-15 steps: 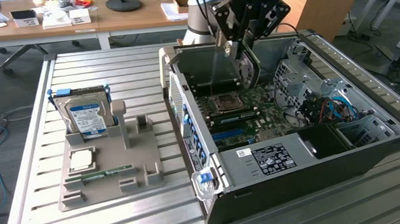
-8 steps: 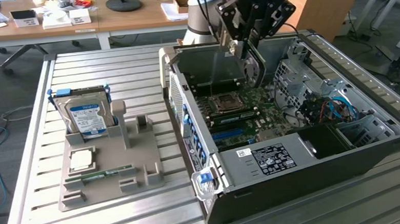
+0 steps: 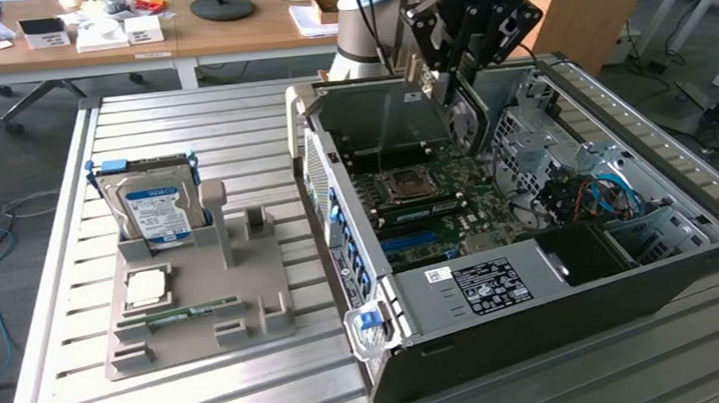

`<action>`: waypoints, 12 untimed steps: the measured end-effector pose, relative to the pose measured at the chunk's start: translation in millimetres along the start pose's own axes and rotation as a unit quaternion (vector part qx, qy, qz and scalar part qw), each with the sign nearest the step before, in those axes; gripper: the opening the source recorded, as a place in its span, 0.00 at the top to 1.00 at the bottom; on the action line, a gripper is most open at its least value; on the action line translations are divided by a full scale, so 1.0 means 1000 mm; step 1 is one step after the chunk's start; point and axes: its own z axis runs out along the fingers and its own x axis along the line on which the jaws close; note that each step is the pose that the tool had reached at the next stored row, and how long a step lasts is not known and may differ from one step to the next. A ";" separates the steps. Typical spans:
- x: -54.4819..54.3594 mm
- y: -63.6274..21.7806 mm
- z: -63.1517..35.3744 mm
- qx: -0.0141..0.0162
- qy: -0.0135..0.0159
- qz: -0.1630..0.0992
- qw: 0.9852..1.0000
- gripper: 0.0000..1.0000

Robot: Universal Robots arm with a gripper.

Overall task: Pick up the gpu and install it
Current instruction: 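Pick up the gpu and move the gpu toward the slot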

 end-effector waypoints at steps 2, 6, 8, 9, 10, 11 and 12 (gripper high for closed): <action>-0.003 0.0001 0.0001 0.000 0.000 0.000 1.000 0.73; -0.009 0.0003 0.0002 0.000 0.000 0.000 1.000 0.73; -0.011 0.0005 0.0003 0.000 0.000 0.000 1.000 0.73; -0.013 0.0005 0.0003 0.000 0.000 0.000 1.000 0.73; -0.014 0.0006 0.0004 0.000 0.000 0.000 1.000 0.73; -0.016 0.0006 0.0004 0.000 0.000 0.000 1.000 0.73; -0.017 0.0007 0.0004 0.000 0.000 0.000 1.000 0.73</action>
